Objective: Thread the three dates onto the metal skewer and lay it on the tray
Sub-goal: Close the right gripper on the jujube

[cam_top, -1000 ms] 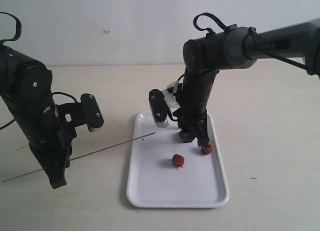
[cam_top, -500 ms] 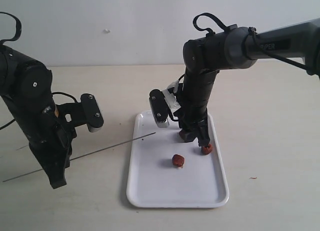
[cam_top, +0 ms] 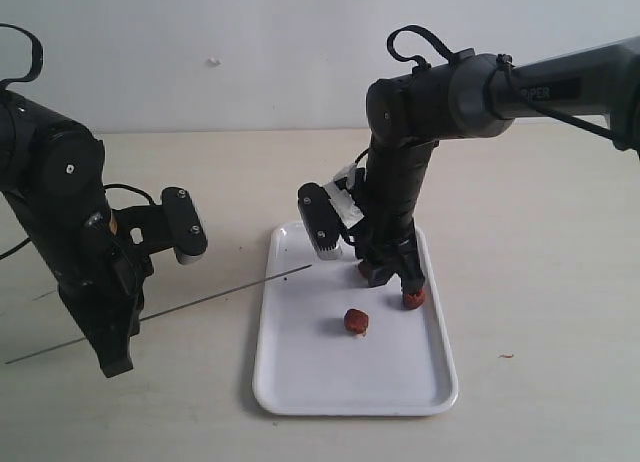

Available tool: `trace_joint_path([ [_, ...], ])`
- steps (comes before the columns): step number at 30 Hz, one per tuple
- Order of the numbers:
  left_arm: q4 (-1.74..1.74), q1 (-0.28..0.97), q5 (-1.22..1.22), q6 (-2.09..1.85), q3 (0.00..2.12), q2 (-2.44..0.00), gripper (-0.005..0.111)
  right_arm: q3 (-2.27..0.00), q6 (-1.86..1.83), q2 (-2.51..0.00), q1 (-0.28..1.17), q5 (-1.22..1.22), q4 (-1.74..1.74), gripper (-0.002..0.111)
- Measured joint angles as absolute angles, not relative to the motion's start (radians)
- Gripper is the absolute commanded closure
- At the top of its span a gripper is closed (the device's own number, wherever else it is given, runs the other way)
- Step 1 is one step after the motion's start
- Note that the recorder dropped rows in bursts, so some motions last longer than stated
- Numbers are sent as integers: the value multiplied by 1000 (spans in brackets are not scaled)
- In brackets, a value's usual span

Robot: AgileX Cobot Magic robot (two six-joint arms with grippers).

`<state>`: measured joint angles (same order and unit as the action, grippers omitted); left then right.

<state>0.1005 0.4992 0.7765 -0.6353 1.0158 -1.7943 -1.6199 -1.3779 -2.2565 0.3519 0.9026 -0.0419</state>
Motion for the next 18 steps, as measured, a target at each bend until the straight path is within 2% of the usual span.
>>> trace_joint_path([
  [6,101,499,776,-635,1016,-1794,107,-1620,-1419,-2256,352,904,-46,65],
  [12,101,499,776,-635,1016,-1794,107,-1620,-1429,-2256,352,908,-50,78],
  [18,101,499,776,-635,1016,-1794,107,-1620,-1429,-2258,352,908,-52,78],
])
